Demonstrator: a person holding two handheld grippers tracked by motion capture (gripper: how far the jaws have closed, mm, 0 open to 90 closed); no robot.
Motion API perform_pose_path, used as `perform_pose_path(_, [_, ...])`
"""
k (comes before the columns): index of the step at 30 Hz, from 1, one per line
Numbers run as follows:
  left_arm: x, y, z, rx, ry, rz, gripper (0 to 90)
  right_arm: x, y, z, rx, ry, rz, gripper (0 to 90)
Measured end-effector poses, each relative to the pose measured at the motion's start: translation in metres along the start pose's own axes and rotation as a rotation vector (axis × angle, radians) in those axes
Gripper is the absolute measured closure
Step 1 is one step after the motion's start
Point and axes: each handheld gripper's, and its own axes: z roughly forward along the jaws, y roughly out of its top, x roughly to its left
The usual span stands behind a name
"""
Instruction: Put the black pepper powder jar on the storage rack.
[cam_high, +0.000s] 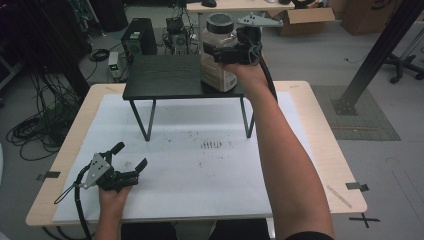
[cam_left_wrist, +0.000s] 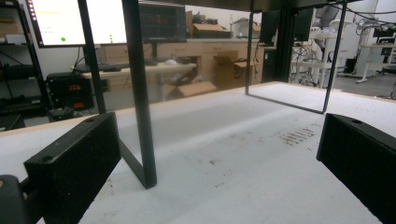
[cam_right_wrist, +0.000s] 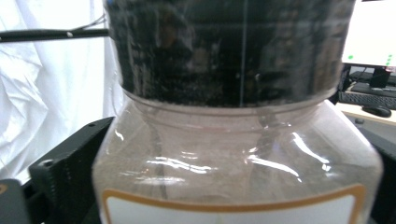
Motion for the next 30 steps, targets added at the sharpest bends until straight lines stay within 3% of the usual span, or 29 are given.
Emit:
perform_pose_path(13, [0.000, 0.000, 0.000, 0.000, 0.000, 0.001, 0.3, -0.002, -0.003, -0.023, -0.039, 0.015, 0.026, 0.0])
perform_pose_path(30, [0.000, 0.000, 0.000, 0.001, -0.002, -0.003, 0.3, 0.006, -0.012, -0.057, -0.082, 0.058, 0.007, 0.0])
